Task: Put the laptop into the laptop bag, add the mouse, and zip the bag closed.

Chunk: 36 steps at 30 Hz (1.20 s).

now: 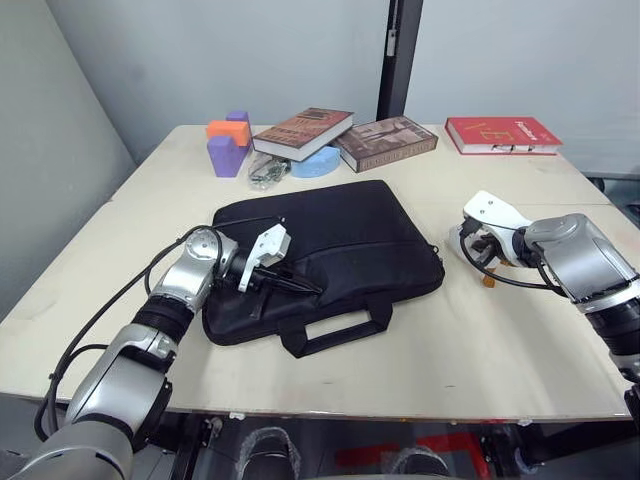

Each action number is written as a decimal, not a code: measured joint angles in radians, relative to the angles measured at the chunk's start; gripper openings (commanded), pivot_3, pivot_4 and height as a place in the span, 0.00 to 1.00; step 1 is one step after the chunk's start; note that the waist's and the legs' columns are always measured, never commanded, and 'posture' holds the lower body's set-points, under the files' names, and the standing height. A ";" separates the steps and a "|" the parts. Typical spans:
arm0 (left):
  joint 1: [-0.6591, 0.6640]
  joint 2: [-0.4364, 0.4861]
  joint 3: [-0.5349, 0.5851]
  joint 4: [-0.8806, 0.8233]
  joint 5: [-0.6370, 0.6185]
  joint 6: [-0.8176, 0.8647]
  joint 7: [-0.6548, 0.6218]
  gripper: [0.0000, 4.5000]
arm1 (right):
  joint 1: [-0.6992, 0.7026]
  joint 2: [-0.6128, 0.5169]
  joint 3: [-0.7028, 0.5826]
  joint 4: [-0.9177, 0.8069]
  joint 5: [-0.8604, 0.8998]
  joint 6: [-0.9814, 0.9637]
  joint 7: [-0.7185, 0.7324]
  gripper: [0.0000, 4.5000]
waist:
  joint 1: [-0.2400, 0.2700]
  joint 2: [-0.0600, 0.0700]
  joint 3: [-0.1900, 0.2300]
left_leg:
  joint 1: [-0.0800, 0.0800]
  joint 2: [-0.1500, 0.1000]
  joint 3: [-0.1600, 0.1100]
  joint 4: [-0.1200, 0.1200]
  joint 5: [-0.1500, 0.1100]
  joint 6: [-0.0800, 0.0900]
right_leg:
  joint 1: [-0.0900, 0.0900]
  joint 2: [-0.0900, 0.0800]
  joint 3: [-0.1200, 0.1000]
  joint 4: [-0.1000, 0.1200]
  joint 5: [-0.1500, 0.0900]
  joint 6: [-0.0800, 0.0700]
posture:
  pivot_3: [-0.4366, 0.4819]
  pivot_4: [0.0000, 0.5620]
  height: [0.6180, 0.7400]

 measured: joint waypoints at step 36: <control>0.103 0.089 -0.010 0.020 0.082 -0.228 -0.001 0.00 | -0.476 0.358 0.132 0.856 -0.182 -0.475 -0.121 0.01 | -0.064 0.003 -0.003 | 0.016 0.001 0.008 0.000 -0.001 0.002 | 0.005 0.003 0.011 0.010 0.000 0.000 | 0.48 0.27 0.73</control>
